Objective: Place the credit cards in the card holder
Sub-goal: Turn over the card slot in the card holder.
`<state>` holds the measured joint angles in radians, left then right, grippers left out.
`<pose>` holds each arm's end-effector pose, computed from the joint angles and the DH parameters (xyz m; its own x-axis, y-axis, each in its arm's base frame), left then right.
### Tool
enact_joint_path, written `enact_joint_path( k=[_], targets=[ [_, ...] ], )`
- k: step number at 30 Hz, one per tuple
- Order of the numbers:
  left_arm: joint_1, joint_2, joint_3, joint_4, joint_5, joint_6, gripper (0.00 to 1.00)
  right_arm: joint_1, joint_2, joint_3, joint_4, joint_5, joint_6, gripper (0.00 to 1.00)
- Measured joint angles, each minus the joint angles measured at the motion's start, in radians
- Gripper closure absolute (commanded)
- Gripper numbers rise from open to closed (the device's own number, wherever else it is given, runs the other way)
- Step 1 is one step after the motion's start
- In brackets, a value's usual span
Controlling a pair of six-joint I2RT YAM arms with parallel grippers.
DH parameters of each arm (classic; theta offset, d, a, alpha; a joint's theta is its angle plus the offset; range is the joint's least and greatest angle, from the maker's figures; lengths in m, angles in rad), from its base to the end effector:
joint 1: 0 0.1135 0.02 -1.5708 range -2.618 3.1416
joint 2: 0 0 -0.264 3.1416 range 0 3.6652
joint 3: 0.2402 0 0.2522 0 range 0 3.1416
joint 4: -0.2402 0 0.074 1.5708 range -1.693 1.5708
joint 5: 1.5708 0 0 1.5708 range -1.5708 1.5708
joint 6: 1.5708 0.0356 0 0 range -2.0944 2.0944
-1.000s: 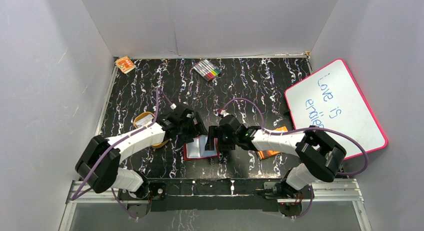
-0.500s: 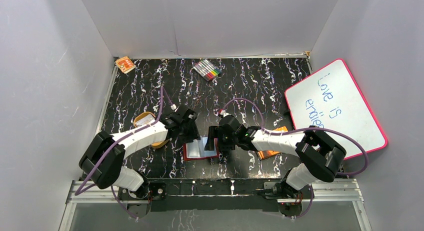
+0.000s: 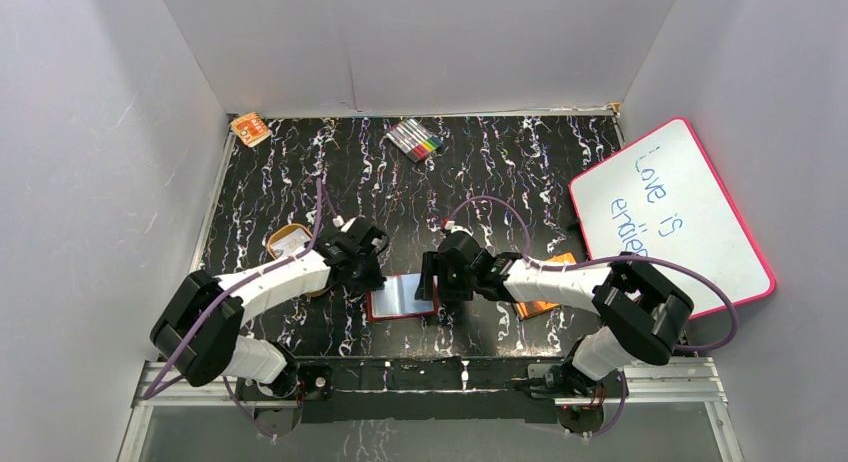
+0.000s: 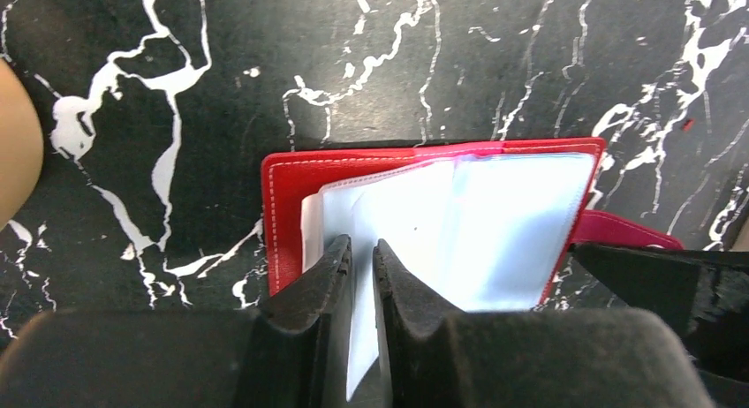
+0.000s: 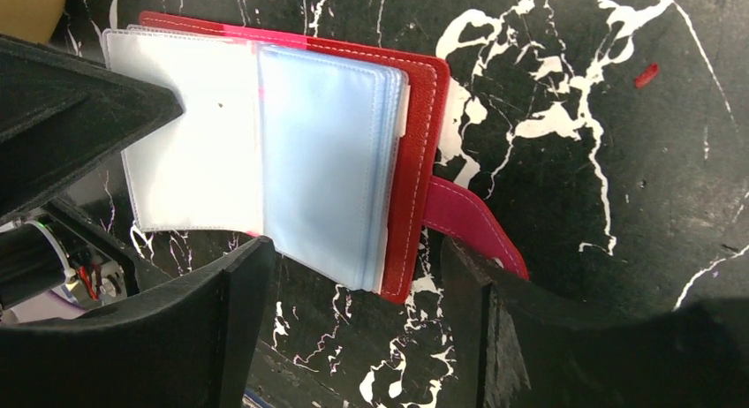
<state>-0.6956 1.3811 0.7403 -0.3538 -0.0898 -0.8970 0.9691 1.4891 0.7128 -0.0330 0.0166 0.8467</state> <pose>0.2032 -0.1655 0.1826 -0.8711 -0.2866 -0.3987 -0.1282 0.9165 -0.3789 0.1651 0.2395 0.1685 -0.8840 0.0358 -0.4661 -0.2348 0.8282 0.5089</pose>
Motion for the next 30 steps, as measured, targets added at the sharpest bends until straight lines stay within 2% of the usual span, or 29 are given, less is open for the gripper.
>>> enact_joint_path(
  k=[7, 17, 20, 24, 30],
  targets=[
    [0.0, 0.011, -0.029, -0.012, -0.017, 0.0, 1.0, 0.0, 0.027, 0.024, -0.034, 0.004, 0.014, 0.37],
    [0.003, 0.071, -0.018, 0.089, 0.035, 0.007, 1.0, 0.0, -0.027, -0.013, -0.092, 0.058, 0.041, 0.38],
    [0.003, 0.085, -0.008, 0.103, 0.047, 0.007, 0.95, 0.0, -0.056, -0.03, -0.116, 0.075, 0.045, 0.37],
    [0.003, 0.081, -0.005, 0.094, 0.041, 0.008, 0.78, 0.0, -0.083, -0.038, -0.152, 0.094, 0.045, 0.35],
    [0.003, 0.023, -0.005, 0.006, 0.004, 0.024, 0.64, 0.0, -0.1, -0.035, -0.196, 0.112, 0.037, 0.34]
  ],
)
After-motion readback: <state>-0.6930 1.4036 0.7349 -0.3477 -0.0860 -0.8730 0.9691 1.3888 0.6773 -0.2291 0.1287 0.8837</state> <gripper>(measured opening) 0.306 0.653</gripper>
